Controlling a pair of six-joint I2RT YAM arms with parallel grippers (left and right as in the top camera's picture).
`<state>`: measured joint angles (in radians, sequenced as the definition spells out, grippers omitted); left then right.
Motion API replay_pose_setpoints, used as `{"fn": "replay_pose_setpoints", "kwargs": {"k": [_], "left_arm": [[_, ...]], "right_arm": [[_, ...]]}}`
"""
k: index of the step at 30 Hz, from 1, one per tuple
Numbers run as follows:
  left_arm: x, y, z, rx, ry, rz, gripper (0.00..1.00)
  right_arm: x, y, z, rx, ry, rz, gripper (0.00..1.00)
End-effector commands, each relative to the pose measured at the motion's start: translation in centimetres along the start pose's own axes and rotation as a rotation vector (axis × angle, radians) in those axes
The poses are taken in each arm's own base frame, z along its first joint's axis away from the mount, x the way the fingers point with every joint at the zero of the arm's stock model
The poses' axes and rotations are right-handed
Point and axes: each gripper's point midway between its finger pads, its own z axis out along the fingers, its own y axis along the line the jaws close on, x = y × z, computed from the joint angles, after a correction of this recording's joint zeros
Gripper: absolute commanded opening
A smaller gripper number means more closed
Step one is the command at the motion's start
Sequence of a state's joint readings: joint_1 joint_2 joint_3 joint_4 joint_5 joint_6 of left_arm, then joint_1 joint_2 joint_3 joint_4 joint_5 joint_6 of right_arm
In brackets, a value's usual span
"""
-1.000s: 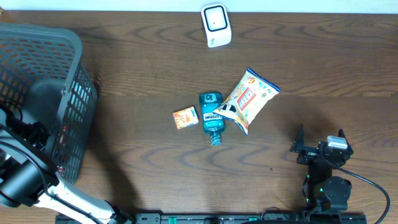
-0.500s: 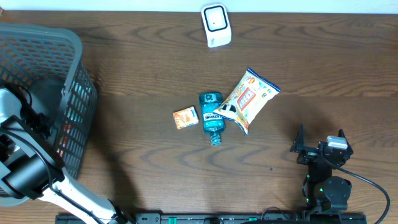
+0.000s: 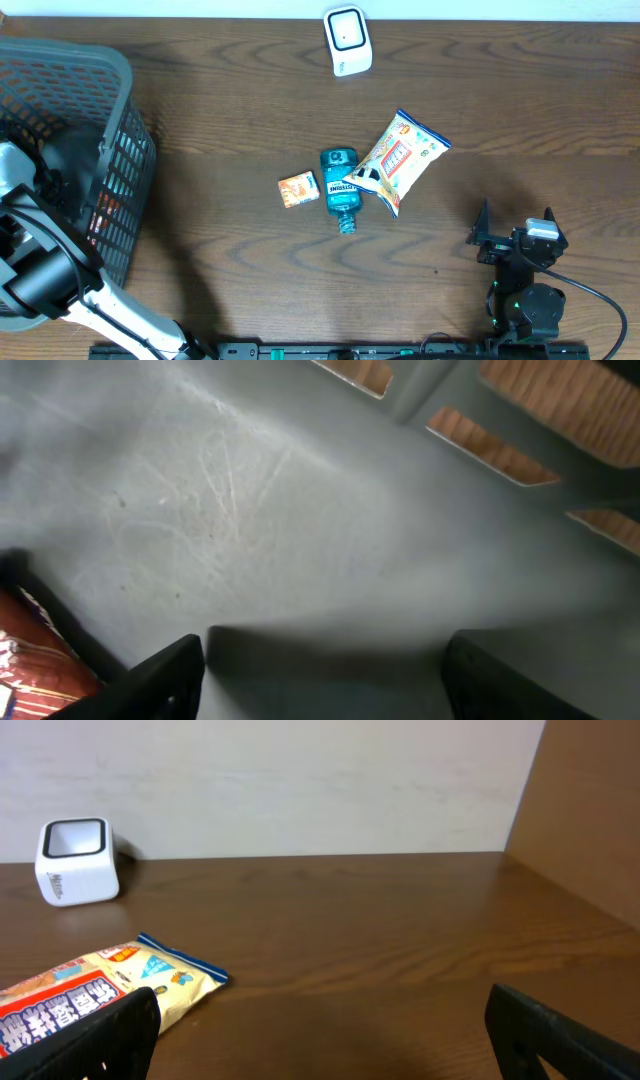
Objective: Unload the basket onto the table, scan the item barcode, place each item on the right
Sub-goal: 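Grasp the red chocolate bar inside the basket with the left gripper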
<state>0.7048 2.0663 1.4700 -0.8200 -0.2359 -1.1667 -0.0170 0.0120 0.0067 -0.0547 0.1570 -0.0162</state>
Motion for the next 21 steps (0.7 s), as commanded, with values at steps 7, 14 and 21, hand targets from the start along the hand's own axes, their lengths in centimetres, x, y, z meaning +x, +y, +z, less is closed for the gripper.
{"fn": "replay_pose_setpoints", "kwargs": {"k": [7,14,21], "left_arm": [[1.6,3.2,-2.4,-0.018,0.082,0.066,0.87],[1.0,5.1,-6.3,-0.007,0.076,-0.038,0.88],[1.5,6.1,-6.5,-0.05,0.089,-0.058,0.88]], "right_arm": [[0.0,0.0,0.0,0.004,-0.002,-0.015,0.99],[0.0,0.0,0.0,0.004,-0.002,-0.015,0.99],[0.0,0.0,0.0,0.004,-0.002,-0.015,0.99]]}}
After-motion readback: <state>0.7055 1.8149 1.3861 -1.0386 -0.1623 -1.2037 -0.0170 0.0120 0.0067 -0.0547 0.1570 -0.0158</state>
